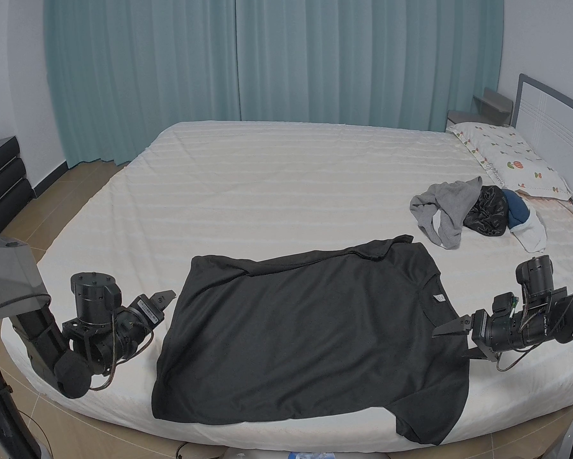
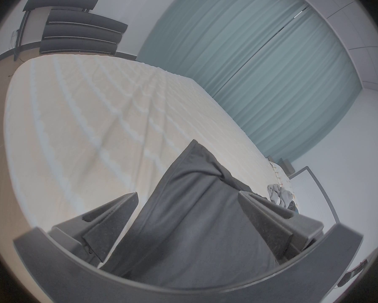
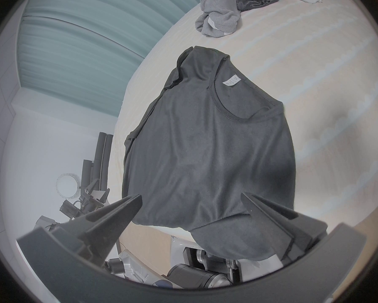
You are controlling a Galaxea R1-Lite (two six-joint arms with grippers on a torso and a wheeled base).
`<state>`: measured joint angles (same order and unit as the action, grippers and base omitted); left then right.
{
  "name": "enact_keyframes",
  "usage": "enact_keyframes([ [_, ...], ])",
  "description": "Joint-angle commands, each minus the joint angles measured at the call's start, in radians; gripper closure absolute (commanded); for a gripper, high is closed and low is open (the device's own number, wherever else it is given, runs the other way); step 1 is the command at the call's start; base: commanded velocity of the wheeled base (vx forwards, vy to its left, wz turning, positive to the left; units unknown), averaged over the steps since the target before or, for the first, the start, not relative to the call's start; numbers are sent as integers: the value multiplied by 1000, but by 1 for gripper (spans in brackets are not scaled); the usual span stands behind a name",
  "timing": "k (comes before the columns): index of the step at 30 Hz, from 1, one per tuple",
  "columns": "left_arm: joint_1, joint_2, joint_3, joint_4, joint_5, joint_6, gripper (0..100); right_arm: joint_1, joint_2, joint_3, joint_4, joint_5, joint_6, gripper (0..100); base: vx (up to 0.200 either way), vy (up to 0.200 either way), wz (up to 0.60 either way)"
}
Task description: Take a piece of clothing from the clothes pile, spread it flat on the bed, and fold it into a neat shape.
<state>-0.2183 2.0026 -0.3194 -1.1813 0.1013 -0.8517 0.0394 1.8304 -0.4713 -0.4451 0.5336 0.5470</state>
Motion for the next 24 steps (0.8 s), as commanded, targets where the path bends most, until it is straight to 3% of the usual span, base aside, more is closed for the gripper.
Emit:
enact_keyframes([
  [1, 25, 32, -162, 111, 0, -1, 0, 1, 1, -1, -1, 0, 1, 0, 0, 0, 0],
  [11, 73, 231, -570, 359, -6, -3, 0, 1, 6, 5, -61, -7, 40, 0, 0, 0, 0],
  [18, 97, 407, -840, 466, -126, 3, 0, 10, 13, 17, -75, -9, 40, 0, 0, 0, 0],
  [24, 100, 556, -1069, 574, -133, 31, 0, 14, 13, 17, -75, -9, 40, 0, 0, 0, 0],
])
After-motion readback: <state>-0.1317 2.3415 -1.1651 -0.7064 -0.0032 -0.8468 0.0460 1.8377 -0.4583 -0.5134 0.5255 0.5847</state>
